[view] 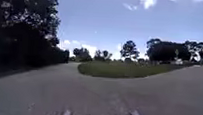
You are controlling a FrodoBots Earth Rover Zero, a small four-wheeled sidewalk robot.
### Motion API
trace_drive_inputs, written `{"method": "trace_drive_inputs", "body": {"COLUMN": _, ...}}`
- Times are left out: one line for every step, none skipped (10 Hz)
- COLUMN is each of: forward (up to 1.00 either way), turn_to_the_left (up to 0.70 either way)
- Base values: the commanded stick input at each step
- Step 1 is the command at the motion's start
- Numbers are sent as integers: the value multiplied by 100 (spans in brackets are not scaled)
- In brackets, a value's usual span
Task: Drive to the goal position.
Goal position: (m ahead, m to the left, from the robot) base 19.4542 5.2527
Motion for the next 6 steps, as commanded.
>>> {"method": "trace_drive_inputs", "body": {"forward": 50, "turn_to_the_left": 50}}
{"method": "trace_drive_inputs", "body": {"forward": 50, "turn_to_the_left": 50}}
{"method": "trace_drive_inputs", "body": {"forward": 50, "turn_to_the_left": 50}}
{"method": "trace_drive_inputs", "body": {"forward": 50, "turn_to_the_left": 50}}
{"method": "trace_drive_inputs", "body": {"forward": 50, "turn_to_the_left": 50}}
{"method": "trace_drive_inputs", "body": {"forward": 50, "turn_to_the_left": 50}}
